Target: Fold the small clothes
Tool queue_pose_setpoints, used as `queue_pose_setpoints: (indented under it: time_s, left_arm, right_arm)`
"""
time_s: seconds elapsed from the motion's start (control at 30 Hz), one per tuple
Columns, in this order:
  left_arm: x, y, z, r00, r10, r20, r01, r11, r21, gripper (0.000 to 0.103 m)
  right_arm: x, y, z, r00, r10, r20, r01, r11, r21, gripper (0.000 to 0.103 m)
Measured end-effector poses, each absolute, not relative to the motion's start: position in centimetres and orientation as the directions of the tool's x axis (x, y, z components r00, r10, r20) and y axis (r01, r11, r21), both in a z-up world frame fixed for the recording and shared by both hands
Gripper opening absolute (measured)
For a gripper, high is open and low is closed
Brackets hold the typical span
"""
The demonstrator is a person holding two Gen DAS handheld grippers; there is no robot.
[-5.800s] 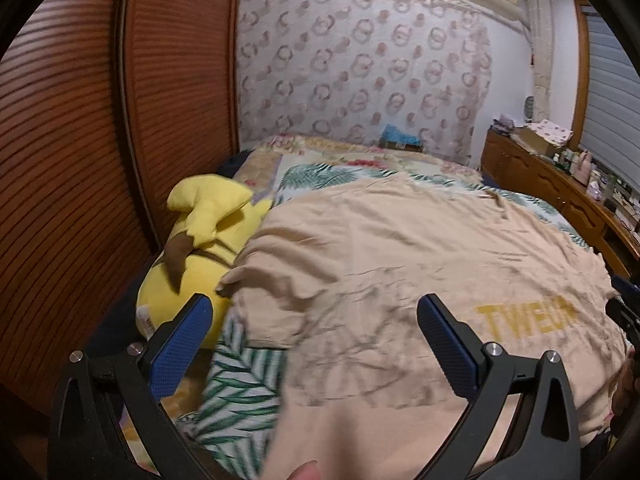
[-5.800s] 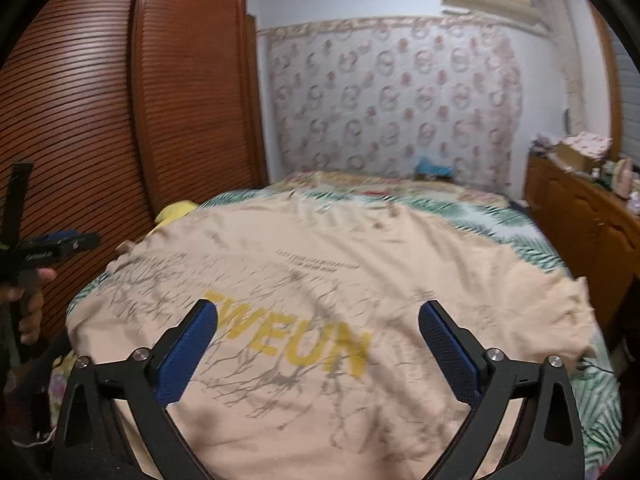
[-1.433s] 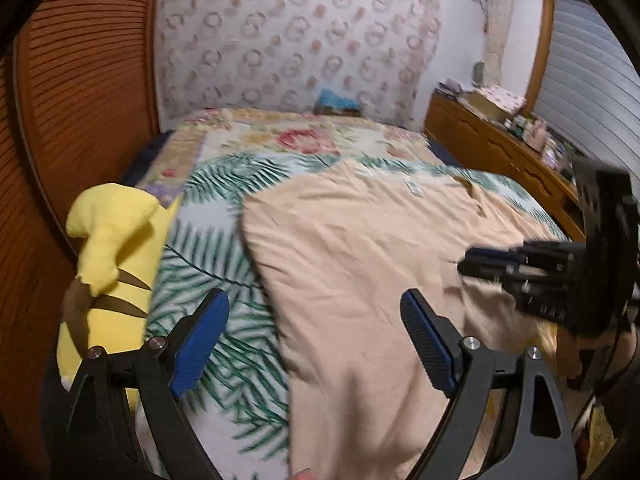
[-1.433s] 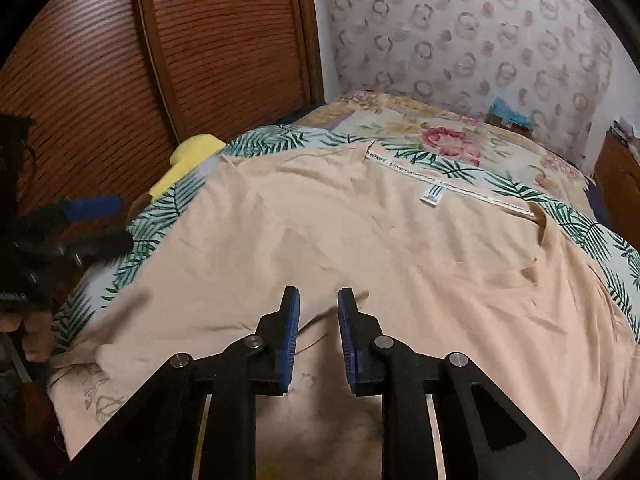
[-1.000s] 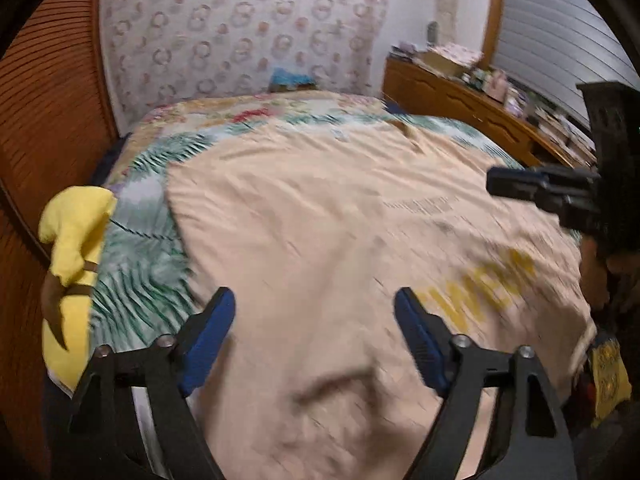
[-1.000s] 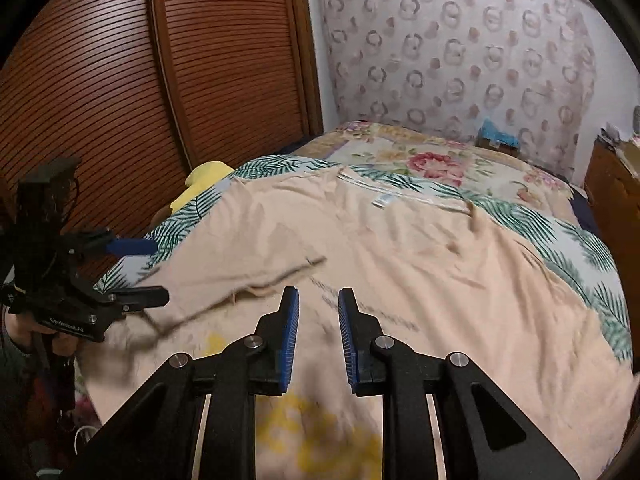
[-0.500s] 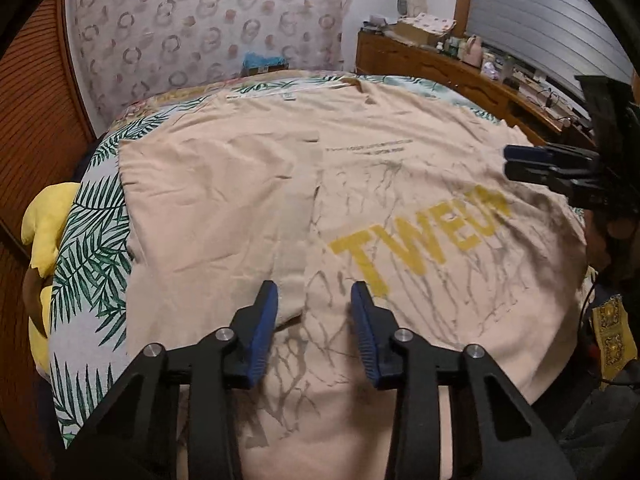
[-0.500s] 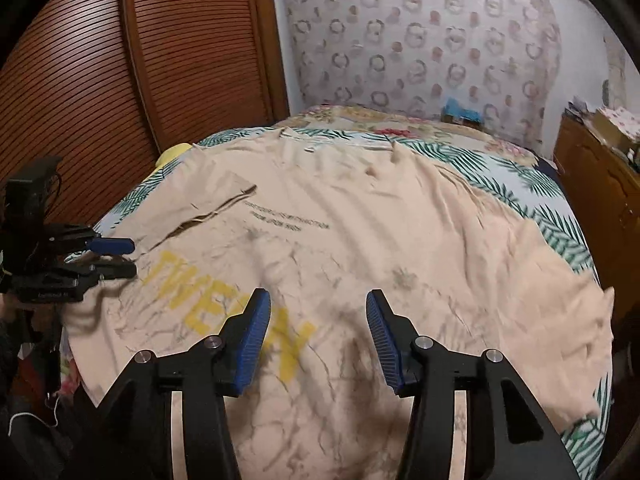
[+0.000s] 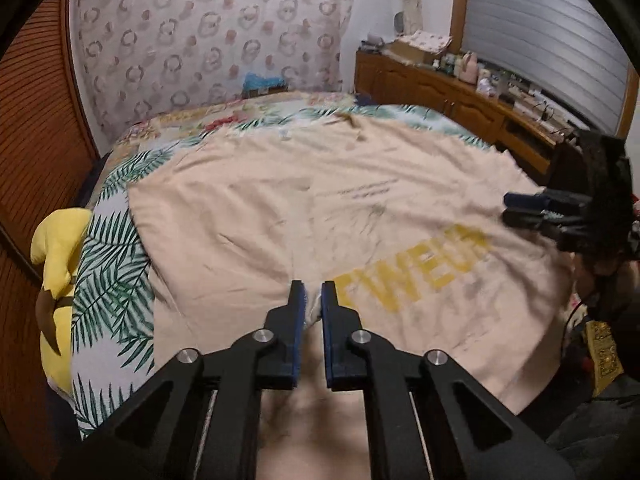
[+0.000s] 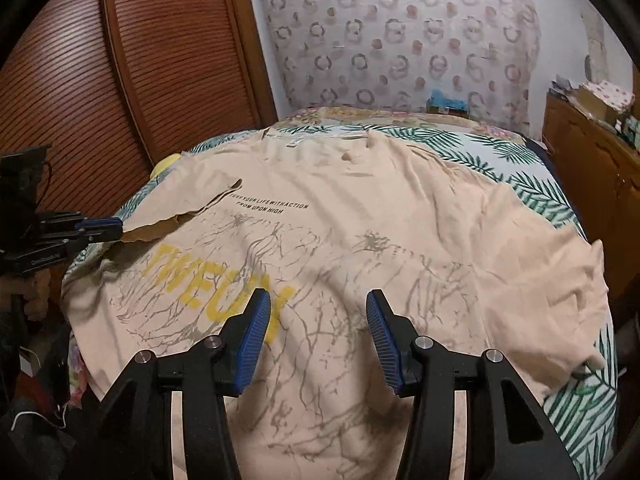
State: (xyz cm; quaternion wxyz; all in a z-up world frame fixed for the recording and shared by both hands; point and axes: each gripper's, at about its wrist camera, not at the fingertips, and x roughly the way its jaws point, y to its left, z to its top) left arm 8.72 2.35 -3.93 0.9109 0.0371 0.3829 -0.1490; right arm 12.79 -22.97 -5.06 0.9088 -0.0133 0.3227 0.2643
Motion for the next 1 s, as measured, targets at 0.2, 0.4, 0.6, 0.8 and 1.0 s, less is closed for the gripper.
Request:
queue_pose_setpoints:
  time_s: [0.2,0.4,0.6,0.8,1.0]
  left_arm:
    - [9.8,1.1,-4.3,0.649,-0.242,-0.721,0.294,0.954,-0.056,0.026]
    - [11.6,-1.0,-5.8,0.600,-0.292,-0.745,0.326,0.939,-0.106,0.056]
    - [13.6,-3.7,-7.0,0.566,-0.300,-0.768,0.359,0.928,-0.099,0.077]
    - [14.9,-6.0,-7.7,0.544,-0.291,-0.787,0.398,0.915,-0.063,0.078]
    - [15.4,-7.6,-7.8,0.557,-0.260,-0.789,0.400,0.916,-0.020,0.080]
  right_arm:
    - [12.1,-25.7,-4.8,0.687,0.434,-0.584,-0.439,0.887,0.142,0.052]
    - [11.2,-30.3,-4.5,0.726,0.356,-0.588,-0.355,0.927,0.124,0.054]
    - [10.7,-36.3,-4.2,0.772,0.244,-0.587,-0.216,0.969,0.118,0.058]
    - [11.1,-40.5,-4.8,0.772,0.147,-0.618,-0.098,0.989,0.112,0.058]
    - [13.3,-42.0,-4.6,0.750,0.206,-0.629,-0.094,0.974,0.208,0.058]
